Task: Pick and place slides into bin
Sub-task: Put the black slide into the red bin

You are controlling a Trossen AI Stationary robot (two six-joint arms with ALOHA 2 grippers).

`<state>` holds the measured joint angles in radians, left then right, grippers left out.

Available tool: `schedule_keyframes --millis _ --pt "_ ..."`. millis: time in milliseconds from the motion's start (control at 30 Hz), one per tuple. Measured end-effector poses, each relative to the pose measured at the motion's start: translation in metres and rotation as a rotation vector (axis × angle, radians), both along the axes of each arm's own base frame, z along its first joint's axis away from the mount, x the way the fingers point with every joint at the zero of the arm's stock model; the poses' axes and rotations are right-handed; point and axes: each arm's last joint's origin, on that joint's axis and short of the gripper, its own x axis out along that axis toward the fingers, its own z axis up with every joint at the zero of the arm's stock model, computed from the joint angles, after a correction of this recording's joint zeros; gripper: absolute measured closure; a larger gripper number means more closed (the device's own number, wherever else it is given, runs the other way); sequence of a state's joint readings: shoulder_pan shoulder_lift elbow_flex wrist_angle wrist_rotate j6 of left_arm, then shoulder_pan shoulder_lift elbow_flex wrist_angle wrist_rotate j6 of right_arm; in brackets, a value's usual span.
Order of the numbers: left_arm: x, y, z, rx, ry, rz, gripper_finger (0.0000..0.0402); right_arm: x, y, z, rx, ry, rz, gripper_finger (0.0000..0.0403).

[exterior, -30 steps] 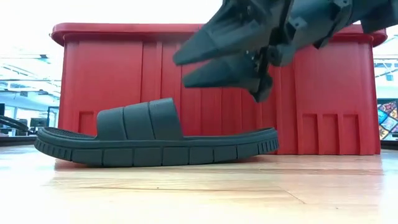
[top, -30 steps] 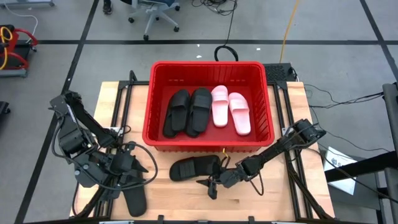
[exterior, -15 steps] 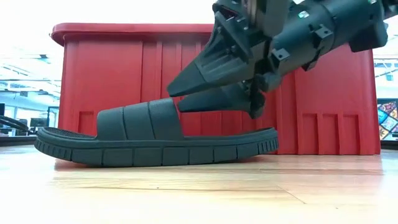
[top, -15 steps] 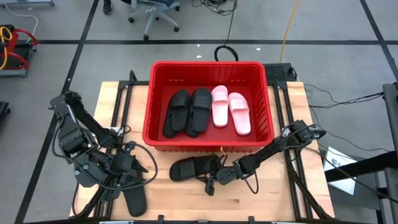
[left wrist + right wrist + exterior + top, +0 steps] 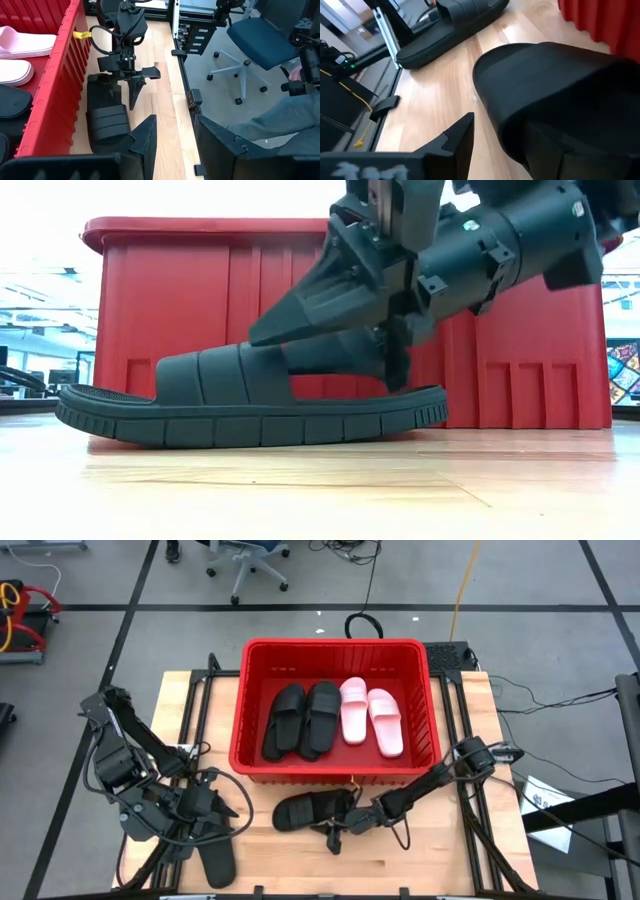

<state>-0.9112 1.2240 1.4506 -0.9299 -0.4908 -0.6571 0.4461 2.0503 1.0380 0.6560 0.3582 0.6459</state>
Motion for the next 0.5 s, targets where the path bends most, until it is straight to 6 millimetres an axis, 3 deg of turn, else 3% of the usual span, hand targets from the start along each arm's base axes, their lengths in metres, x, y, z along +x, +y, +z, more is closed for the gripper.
schedule_keyframes --millis 200,300,400,500 --pt "0.0 0.0 0.0 -0.009 0.003 0.007 0.0272 0.0014 0.0009 -0.0052 0.005 -0.013 0.003 0.0274" --pt "0.0 0.0 0.0 -0.011 0.003 0.009 0.0272 0.0015 0.001 -0.0055 0.019 -0.009 0.017 0.0312" --pt "0.0 0.0 0.0 -0.017 0.005 0.014 0.0272 0.0016 0.0008 -0.0056 0.034 -0.006 0.014 0.0375" --pt "0.0 0.0 0.0 -0.019 0.005 0.016 0.0272 0.0015 0.0011 -0.0055 0.032 -0.007 0.013 0.0392"
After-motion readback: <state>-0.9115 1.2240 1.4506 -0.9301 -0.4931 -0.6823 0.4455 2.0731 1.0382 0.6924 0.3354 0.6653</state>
